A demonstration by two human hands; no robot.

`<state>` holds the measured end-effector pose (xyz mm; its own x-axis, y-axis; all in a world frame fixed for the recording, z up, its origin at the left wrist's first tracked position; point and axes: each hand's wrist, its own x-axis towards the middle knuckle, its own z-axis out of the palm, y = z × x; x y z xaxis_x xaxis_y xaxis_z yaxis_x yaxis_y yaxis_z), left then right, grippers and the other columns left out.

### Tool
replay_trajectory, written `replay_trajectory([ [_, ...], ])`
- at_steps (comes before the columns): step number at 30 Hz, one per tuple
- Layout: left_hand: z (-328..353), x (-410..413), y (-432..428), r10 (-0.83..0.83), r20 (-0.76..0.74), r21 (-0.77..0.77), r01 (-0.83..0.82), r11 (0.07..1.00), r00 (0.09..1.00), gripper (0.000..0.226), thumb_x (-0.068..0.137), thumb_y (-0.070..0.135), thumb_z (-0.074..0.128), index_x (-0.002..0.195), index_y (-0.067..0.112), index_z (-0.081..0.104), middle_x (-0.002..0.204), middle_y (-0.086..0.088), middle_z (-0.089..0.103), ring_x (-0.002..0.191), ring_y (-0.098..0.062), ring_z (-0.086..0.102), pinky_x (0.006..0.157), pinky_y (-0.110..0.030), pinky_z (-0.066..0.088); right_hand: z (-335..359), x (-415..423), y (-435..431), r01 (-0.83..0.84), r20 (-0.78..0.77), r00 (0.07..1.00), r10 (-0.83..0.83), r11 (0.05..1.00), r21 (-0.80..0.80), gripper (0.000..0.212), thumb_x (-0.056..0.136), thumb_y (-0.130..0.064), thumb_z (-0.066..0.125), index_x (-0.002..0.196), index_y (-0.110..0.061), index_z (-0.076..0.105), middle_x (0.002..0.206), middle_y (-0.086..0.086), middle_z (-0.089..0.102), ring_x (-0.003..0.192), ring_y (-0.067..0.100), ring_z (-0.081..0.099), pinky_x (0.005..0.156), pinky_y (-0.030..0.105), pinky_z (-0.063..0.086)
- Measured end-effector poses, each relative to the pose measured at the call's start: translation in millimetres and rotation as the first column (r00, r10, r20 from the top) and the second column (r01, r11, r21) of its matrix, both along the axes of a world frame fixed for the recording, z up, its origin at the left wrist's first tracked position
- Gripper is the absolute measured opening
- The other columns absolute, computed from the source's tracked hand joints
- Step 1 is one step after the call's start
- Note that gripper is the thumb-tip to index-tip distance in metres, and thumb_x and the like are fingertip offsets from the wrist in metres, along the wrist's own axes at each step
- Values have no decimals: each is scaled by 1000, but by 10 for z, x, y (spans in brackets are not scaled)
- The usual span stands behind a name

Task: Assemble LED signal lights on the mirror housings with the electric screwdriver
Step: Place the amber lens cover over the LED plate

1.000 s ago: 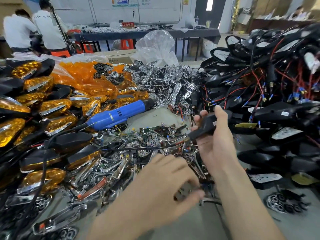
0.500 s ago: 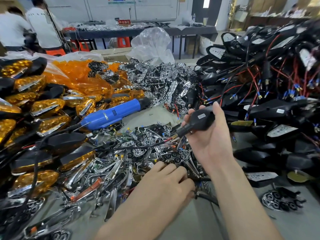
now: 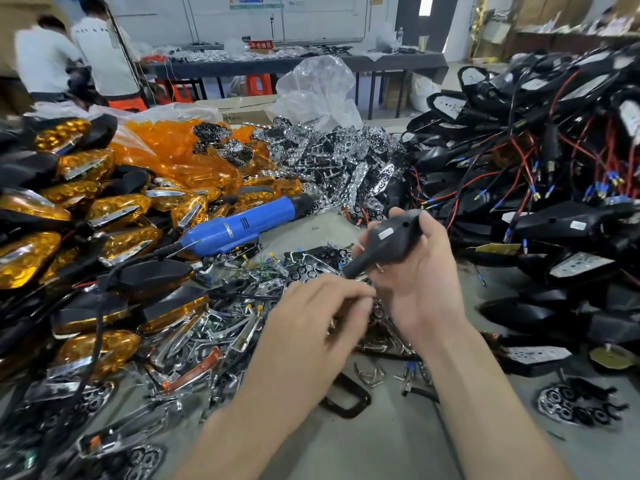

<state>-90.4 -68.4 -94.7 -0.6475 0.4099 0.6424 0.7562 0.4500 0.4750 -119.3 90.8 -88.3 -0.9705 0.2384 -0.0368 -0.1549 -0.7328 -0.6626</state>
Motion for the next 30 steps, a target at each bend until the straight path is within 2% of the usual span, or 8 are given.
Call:
replay_trajectory([
  [4,59,-94,-43,67,180,283,-117,952,981,12,96,28,61,103,29,70,95,23,68,92,0,65,79,-12,47,-5,12,-167,-75,-41,996,83,983,165,23,91,-40,53,100,-22,64,96,0,68,84,17,58,71,29,50],
  [8,75,-130,-47,70,251,358,-159,920,965,15,97,25,61,101,37,69,96,20,69,94,-5,65,80,-14,47,-53,16,-287,-129,-46,988,144,963,237,26,104,-33,39,101,-21,62,97,-2,69,84,14,56,72,30,43],
  [16,102,-147,-35,32,278,425,-153,892,960,19,98,23,62,100,40,69,99,19,70,97,-5,65,80,-13,47,-178,8,-416,-119,-53,987,150,916,382,24,86,-48,61,100,-32,73,95,-6,72,93,10,68,83,29,56],
  [18,102,-155,-31,38,277,433,-160,887,960,20,98,22,62,100,41,69,98,18,70,96,-5,65,79,-10,45,-190,18,-446,-93,-19,993,114,887,452,41,80,-61,68,113,-37,71,105,-8,73,103,9,68,97,37,53],
  [21,99,-161,-28,43,260,423,-154,893,965,21,98,22,61,101,41,68,98,16,70,96,-7,65,79,-10,45,-196,22,-487,-77,16,997,79,869,488,93,61,-86,72,138,-38,56,137,-5,65,128,16,60,115,53,40],
  [24,93,-166,-21,46,270,411,-158,898,962,20,98,23,61,100,42,67,99,15,69,96,-8,64,79,-11,45,-164,31,-522,-58,-23,996,82,849,525,64,70,-81,68,123,-46,64,125,-11,70,124,13,62,117,54,39],
  [27,103,-169,-21,39,281,411,-157,898,959,20,97,24,61,98,43,67,97,15,69,93,-7,64,76,-10,45,-192,55,-503,-65,-7,997,81,840,539,63,75,-77,60,131,-46,58,132,-13,66,131,10,57,119,47,37],
  [30,100,-177,-27,5,324,444,-157,882,946,13,96,27,62,97,38,68,95,12,70,90,-6,64,75,-10,45,-155,115,-505,-80,-9,994,106,800,595,33,85,-73,51,111,-55,60,119,-25,69,121,-6,59,104,23,42],
])
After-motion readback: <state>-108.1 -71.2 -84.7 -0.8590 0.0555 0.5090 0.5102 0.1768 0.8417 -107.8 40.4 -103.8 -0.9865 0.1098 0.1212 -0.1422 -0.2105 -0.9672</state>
